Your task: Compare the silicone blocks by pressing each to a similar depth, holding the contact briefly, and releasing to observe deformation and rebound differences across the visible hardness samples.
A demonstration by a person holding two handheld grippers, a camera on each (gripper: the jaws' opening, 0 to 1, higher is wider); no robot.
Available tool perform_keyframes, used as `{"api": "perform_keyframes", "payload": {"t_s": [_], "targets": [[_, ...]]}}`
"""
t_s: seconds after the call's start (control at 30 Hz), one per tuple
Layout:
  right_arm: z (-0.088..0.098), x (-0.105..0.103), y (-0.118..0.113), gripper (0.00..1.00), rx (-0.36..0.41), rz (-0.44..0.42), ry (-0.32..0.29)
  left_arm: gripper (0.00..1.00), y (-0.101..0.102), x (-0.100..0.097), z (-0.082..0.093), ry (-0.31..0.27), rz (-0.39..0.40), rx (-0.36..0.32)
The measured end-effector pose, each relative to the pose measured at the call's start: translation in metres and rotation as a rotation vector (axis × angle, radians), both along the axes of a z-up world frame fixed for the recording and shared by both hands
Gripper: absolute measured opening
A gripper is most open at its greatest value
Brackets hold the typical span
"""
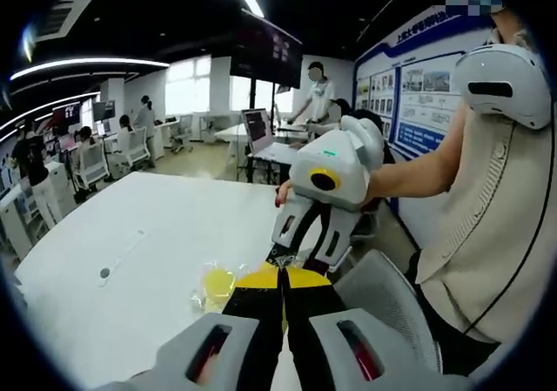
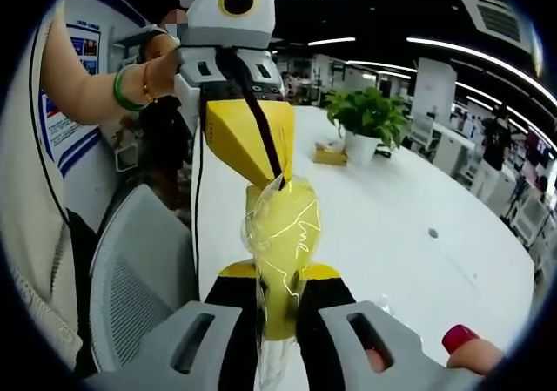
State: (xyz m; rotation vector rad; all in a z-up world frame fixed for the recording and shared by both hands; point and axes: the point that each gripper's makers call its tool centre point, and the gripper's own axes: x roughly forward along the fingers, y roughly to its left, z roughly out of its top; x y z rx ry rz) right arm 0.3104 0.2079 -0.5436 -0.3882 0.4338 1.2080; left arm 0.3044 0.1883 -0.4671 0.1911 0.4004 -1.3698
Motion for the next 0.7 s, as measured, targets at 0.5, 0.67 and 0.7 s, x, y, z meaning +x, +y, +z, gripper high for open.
{"api": "perform_keyframes", "payload": {"t_s": [0.5,0.67,0.7], "targets": [[-0.0028,0.0044,-0.0001,0.14,0.0,0.004,-0.003,0.0,0.0021,0.0001,-0.0011,0.052,0.037,-0.002],[-0.0051,0.003,0.0008,0.16,-0.001,0.009,0.004,0.0,0.0025,-0.0023,-0.0026,0.054,0.032,0.005],[-0.0057,0.0033,0.0008,0.16,-0.002,0.009,0.001,0.0,0.0024,-0.0041,-0.003,0.062,0.026,0.007]]}}
